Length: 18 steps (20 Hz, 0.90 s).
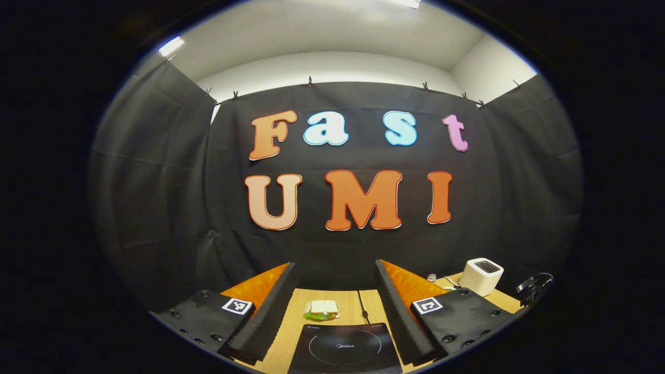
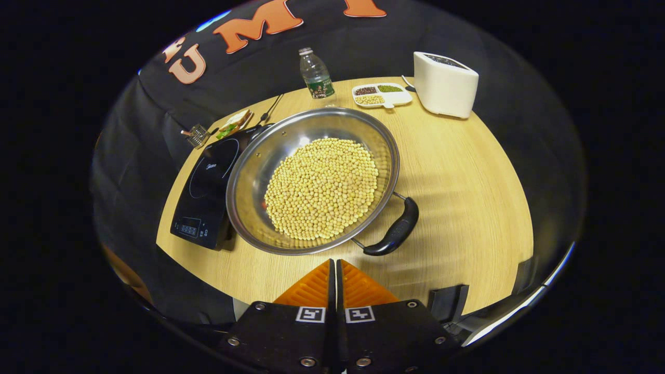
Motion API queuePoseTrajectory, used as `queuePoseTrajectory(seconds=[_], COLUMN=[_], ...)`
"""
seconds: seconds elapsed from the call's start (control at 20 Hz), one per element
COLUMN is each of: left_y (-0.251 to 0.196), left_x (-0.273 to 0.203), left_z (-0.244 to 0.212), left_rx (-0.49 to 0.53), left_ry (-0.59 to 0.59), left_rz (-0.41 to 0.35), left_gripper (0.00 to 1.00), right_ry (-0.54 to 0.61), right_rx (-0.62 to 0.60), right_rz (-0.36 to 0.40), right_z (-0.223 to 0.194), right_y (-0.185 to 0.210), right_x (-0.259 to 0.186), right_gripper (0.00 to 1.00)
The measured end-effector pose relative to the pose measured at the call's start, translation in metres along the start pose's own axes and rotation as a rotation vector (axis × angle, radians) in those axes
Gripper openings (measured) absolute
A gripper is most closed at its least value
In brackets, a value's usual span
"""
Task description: First push the handle of the pot to place it horizontally, then grasp the pot with both hands and set it on the induction cooktop.
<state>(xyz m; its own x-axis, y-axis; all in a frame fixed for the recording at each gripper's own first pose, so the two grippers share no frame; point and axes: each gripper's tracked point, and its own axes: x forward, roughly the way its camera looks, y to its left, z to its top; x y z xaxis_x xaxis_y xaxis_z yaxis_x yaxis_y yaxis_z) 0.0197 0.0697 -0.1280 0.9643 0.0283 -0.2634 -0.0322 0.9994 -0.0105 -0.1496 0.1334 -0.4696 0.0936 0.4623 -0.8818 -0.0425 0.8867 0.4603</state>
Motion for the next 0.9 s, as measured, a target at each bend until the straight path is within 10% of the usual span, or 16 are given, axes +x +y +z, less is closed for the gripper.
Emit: queuePoseTrajectory(seconds=[0.9], left_y=[0.009], left_x=[-0.007], left_z=[-0.01], left_rx=[0.041], left_ry=[0.017], left_rz=[0.028], left_gripper=[0.96], right_ry=[-0.053], right_rx=[0.178], right_rz=[-0.059], right_z=[0.043], right_y=[-0.049], right_x=[0.032], right_gripper=[0.0])
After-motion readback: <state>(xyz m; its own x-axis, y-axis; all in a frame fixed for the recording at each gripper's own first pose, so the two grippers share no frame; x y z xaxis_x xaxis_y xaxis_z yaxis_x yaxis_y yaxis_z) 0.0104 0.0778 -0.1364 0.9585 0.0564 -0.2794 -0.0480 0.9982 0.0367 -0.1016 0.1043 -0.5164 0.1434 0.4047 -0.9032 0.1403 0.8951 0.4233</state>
